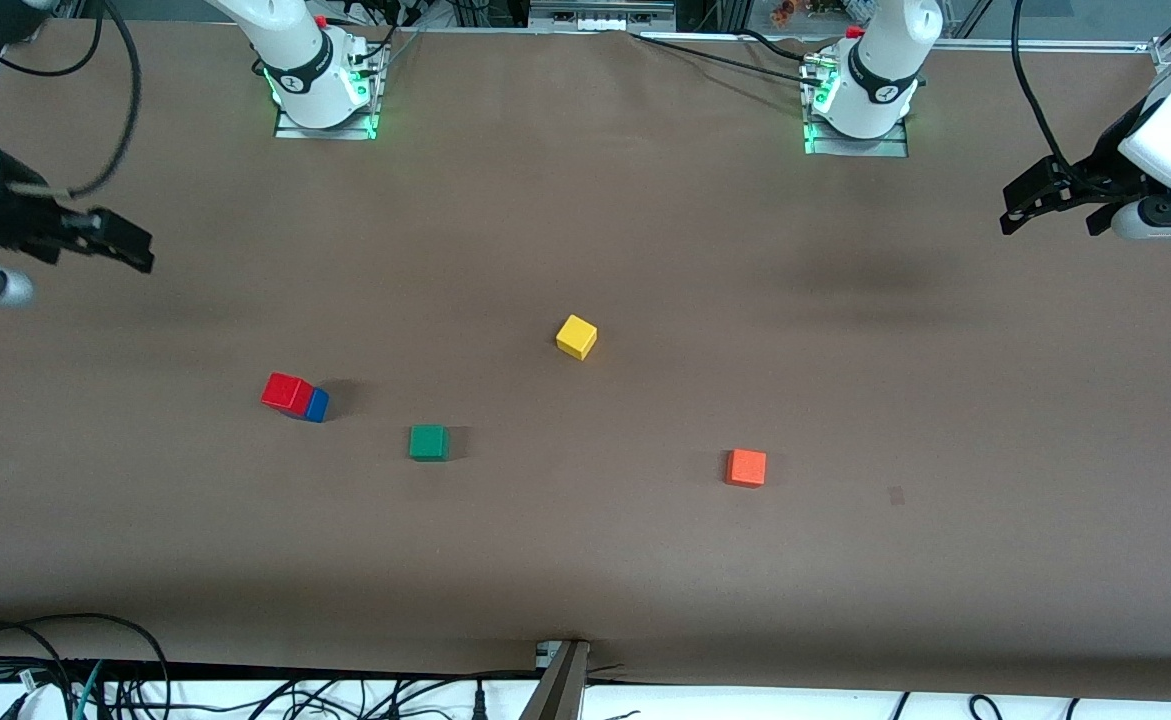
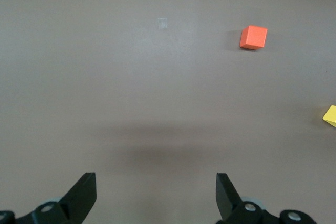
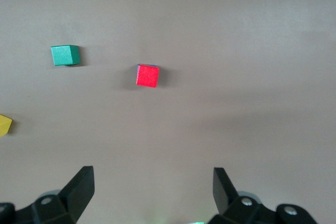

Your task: Pass red block to right arm, stack on blue

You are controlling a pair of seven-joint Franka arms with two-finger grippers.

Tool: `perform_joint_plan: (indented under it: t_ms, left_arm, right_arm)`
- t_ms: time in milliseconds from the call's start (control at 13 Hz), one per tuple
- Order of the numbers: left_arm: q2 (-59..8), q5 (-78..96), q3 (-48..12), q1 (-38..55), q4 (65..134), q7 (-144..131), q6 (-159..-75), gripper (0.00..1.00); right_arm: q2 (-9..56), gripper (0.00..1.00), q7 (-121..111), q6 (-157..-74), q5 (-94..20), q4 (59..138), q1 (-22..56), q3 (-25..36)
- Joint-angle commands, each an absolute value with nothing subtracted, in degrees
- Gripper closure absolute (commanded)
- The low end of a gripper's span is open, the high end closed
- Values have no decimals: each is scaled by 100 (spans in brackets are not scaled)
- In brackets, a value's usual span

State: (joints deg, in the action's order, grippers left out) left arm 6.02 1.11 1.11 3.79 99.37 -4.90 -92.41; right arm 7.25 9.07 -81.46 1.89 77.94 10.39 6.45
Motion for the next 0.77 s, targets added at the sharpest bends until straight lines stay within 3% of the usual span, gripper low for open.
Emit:
perform_joint_plan:
  t_ms: [0, 231, 692]
  left_arm:
    - [510, 202, 97, 308, 9905, -545, -9325, 0]
    - [466, 193, 70, 308, 9879, -545, -9334, 0]
    - [422, 185, 53, 395, 9852, -545, -9422, 0]
  right_arm:
    - [-42, 0, 861, -8601, 79, 8934, 222, 89]
    - [-648, 0, 879, -9123, -86, 10174, 62, 70]
    - [-738, 0, 861, -8974, -404, 10213, -299, -211]
